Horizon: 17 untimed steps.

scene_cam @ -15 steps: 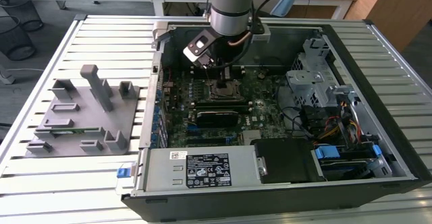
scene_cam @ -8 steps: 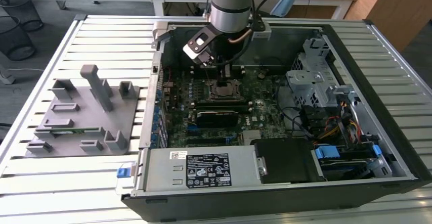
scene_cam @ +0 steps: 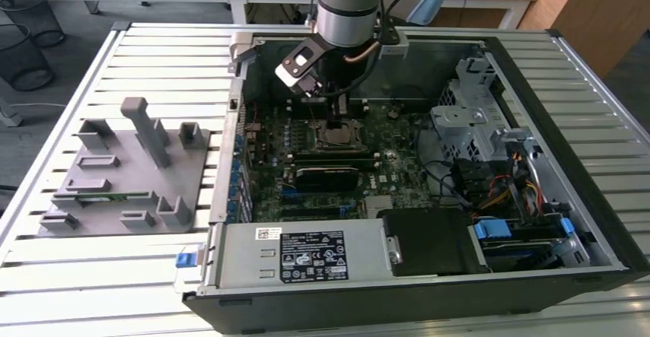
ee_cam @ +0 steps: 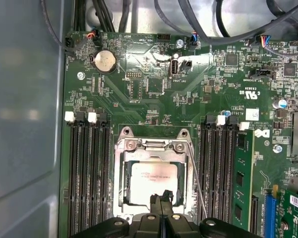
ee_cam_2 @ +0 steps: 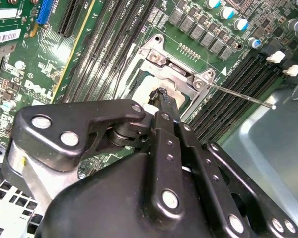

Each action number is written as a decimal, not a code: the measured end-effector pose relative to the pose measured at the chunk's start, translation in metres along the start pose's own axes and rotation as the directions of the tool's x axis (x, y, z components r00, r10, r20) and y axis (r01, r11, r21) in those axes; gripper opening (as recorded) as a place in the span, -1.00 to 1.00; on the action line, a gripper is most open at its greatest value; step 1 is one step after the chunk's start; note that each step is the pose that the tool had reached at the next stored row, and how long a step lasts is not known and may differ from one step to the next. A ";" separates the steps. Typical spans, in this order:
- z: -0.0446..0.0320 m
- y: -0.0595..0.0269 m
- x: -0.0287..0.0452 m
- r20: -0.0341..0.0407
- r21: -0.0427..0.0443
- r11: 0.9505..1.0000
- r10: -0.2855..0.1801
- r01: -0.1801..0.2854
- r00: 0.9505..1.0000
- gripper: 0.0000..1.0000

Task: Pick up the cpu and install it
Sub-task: 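Install the first cpu locking lever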

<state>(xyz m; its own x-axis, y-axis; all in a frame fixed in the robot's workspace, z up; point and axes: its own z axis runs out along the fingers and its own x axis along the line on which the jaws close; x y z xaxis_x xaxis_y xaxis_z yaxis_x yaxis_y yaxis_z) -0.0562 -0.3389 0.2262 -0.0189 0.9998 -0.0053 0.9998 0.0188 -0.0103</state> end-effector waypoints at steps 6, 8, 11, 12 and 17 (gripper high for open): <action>-0.0070 -0.0001 0.0000 0.000 0.000 1.000 0.000 0.000 1.000 -0.79; -0.0104 -0.0001 0.0000 0.000 0.000 1.000 0.000 0.000 1.000 -0.79; -0.0166 -0.0002 -0.0001 0.000 0.000 1.000 0.000 0.000 1.000 -0.79; -0.0183 -0.0002 -0.0001 0.000 0.000 1.000 0.000 0.000 1.000 -0.79; -0.0262 -0.0003 -0.0001 0.000 0.000 1.000 0.000 0.000 1.000 -0.79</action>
<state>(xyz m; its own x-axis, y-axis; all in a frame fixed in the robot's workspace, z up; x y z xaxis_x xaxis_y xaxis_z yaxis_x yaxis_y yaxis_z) -0.0561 -0.3389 0.2524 -0.0189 0.9998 -0.0053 0.9998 0.0188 -0.0103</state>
